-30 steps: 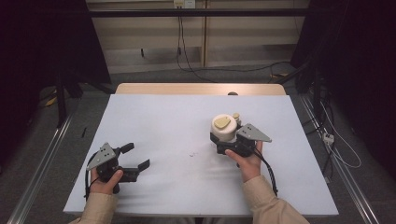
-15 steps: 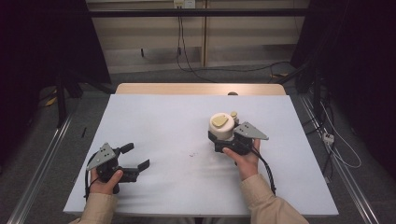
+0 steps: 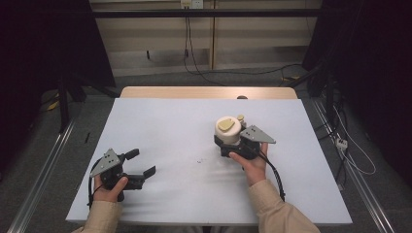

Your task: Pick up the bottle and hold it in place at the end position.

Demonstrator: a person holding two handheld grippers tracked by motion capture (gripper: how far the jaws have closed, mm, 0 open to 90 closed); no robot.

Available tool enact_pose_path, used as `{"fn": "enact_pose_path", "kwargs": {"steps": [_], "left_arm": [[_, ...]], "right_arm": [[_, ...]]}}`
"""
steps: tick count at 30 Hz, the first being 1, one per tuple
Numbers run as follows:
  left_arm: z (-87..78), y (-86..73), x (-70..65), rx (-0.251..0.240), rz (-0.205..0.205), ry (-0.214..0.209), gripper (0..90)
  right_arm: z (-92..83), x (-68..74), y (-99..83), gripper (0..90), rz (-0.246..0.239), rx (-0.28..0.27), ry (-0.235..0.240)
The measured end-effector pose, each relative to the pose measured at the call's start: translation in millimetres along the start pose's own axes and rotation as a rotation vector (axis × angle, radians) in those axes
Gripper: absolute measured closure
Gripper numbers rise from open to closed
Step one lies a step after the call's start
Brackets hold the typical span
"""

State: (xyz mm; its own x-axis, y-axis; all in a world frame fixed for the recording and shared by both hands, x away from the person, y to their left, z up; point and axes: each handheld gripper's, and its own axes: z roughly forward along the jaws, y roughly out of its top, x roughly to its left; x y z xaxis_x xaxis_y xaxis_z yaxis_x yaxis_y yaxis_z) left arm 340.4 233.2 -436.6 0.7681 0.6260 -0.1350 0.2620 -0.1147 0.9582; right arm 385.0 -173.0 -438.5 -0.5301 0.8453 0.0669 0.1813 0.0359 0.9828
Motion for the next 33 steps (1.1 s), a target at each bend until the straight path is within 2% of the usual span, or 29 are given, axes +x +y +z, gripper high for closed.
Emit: {"fn": "enact_pose_path", "kwargs": {"steps": [33], "left_arm": [[-0.7,-0.3,0.8,-0.002,-0.004,0.005,4.7]], "right_arm": [[17.5,1.9,0.0,7.1,0.01,-0.011,0.009]]}}
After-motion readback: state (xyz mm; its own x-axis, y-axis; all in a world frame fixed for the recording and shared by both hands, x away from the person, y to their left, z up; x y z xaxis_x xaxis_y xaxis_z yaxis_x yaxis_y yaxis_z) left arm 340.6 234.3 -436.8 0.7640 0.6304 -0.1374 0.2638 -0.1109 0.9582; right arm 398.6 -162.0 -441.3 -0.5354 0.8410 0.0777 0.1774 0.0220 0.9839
